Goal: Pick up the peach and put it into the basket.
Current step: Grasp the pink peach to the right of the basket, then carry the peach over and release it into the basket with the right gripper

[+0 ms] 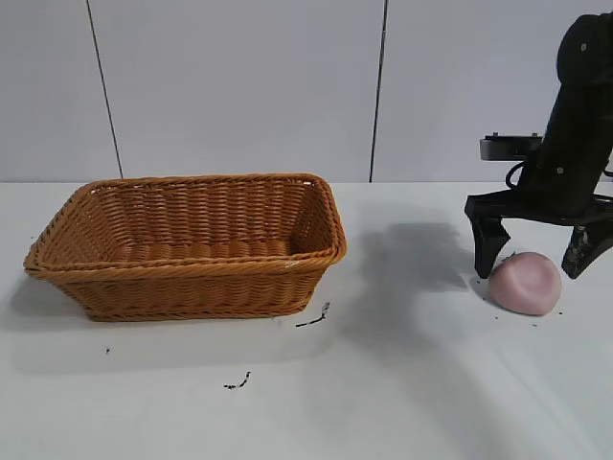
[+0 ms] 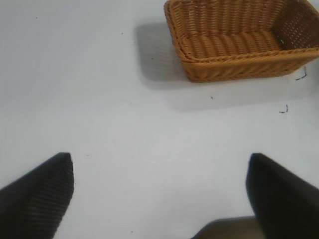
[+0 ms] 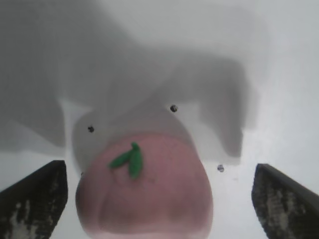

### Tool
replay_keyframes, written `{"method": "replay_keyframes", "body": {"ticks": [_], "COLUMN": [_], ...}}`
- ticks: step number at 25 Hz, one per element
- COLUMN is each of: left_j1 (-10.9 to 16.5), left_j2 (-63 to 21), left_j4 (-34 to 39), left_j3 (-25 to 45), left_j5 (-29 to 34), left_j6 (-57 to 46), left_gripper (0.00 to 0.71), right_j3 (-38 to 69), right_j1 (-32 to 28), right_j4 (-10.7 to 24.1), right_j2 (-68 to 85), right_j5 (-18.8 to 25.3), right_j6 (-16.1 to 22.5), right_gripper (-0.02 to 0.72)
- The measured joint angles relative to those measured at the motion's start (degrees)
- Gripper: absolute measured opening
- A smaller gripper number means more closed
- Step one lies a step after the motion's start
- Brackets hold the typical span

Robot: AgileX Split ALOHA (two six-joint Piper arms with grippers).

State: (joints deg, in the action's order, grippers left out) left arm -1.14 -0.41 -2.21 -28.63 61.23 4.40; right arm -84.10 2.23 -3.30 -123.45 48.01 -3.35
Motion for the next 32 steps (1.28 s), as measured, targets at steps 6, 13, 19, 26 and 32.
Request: {"method": "replay_keyframes", "body": {"ticks": [6, 13, 19, 26, 32], "left_j1": [0.0, 0.0, 0.0, 0.0, 0.0], "left_j2": [0.0, 0.0, 0.0, 0.0, 0.0], "left_j4": [0.0, 0.0, 0.0, 0.0, 0.0], "left_j3": [0.0, 0.0, 0.0, 0.0, 0.0], "left_j5": [0.0, 0.0, 0.0, 0.0, 0.0], "left_j6": [0.0, 0.0, 0.0, 0.0, 0.0], "left_gripper": [0.692, 0.692, 0.692, 0.692, 0.692], "right_j3": [0.0, 0.0, 0.0, -6.22, -16.47], "right_j1": [0.0, 0.0, 0.0, 0.0, 0.63], "right_j4": [-1.56, -1.75, -1.75, -1.24, -0.77], "right_j2": [-1.17, -1.72, -1.39, 4.42, 8.93], "right_j5": [-0.2, -0.13, 1.54, 5.02, 12.17], "right_j6": [-1.47, -1.58, -2.27, -2.65, -1.89], "right_gripper": [0.689, 0.631, 0.101, 0.034, 0.027]}}
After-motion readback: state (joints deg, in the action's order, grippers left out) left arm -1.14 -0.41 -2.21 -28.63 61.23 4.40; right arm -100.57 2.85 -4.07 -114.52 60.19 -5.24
